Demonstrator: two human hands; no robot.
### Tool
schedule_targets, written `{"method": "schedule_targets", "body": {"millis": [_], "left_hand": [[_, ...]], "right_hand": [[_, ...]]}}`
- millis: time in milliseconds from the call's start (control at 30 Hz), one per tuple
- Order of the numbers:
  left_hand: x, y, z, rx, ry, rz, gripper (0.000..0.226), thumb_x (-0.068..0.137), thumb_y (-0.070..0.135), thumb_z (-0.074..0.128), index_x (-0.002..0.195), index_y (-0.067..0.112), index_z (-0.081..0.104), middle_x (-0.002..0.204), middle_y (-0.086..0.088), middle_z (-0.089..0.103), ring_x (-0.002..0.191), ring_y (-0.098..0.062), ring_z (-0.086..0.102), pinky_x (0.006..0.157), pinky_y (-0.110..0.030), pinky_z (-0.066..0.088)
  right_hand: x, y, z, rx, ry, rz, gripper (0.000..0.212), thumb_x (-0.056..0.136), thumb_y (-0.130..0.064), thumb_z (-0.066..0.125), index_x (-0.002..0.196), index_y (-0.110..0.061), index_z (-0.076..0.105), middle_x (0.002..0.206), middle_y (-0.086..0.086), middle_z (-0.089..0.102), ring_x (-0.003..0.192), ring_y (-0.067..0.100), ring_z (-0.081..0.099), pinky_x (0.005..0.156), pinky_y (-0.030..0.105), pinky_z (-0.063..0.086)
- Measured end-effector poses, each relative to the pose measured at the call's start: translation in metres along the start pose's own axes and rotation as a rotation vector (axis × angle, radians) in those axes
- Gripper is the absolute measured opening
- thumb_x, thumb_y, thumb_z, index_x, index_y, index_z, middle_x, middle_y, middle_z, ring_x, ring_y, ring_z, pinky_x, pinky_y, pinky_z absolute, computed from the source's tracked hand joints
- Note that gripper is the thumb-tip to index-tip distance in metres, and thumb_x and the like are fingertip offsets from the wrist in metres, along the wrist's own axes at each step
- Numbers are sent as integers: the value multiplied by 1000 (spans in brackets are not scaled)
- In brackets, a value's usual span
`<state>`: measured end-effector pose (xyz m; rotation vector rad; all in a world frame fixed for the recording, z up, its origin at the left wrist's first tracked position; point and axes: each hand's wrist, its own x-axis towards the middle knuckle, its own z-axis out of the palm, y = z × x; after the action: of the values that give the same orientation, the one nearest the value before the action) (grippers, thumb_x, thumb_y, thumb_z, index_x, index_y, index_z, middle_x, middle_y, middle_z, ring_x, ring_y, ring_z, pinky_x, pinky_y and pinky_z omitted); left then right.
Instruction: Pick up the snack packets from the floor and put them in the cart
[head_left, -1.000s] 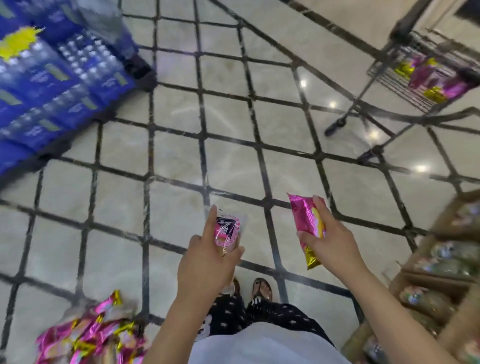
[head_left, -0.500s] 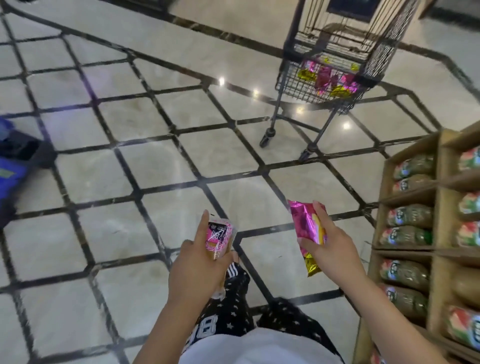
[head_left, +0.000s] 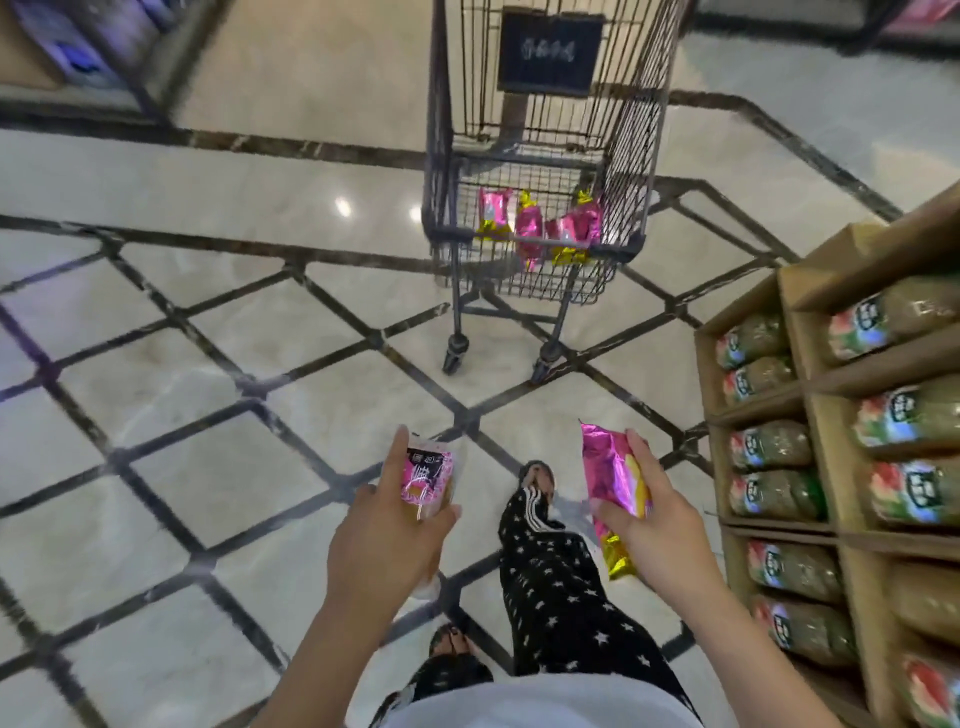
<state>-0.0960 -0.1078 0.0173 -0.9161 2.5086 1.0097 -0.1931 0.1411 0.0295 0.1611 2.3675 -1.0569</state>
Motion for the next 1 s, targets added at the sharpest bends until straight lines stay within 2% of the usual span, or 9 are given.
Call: {"method": "schedule_targets", "body": {"millis": [133,267,367,467,567,767,867,933,1000], "left_hand": [[67,71,-14,-14,-6,16,97,81,62,64,149,55,-6,101,-1,59,83,-18,59,72,-34,51],[127,140,-38,-4,9,107,97,83,61,63,148,57,-9,104,1,59,87,-19,59,71,-33,49],[165,178,-62,-63,62,134,97,83,59,65,146,59,-8,114,7,55,96,-18,59,72,-31,46],[211,199,-81,-100,83,160,97,82,58,67,143,65,-8,111,11,52,94,-15,57,78,-34,50],[270,218,-91,-119,70,214,98,82,53,70,148,57,-2,112,16,53,95,-10,55,79,-31,49],[400,247,-94,44,-77,235,99,83,60,65,152,47,-6,98,1,60,73,-12,58,68,-30,50],[445,252,-90,65,-139,211,99,86,55,66,156,39,-2,94,-1,63,67,-9,56,57,-25,38],[468,250,-81,83,-174,191,99,86,57,65,155,41,-5,118,-9,63,83,-16,62,67,-27,45],[486,247,-67,118,-230,163,100,85,58,64,153,44,-9,132,-13,57,99,-26,63,80,-33,51]], "right_hand": [[80,-43,-39,-27,15,-20,84,87,-33,68,150,-50,16,133,6,56,100,21,51,80,33,41],[147,-96,-81,-106,33,-86,83,88,-35,67,151,-47,15,131,9,57,98,23,51,75,30,36],[191,-129,-98,-87,67,-100,81,88,-40,67,150,-51,16,123,6,56,94,19,48,79,32,40],[232,-154,-100,-24,114,-87,81,85,-42,68,147,-55,18,128,1,55,108,23,54,89,36,47],[275,-177,-91,-27,126,-54,82,86,-42,68,146,-57,14,134,1,55,110,24,54,90,34,47],[359,-211,-66,-33,165,86,84,88,-45,66,151,-49,9,144,4,49,123,31,50,96,36,42],[398,-213,-46,-65,110,197,87,90,-42,63,154,-41,5,126,12,57,106,33,56,81,31,40],[421,-208,-34,-108,84,251,89,89,-42,63,155,-36,5,104,14,66,88,31,60,78,34,47],[436,-204,-26,-124,68,322,88,89,-39,63,155,-32,6,87,16,65,78,30,60,69,35,46]]}}
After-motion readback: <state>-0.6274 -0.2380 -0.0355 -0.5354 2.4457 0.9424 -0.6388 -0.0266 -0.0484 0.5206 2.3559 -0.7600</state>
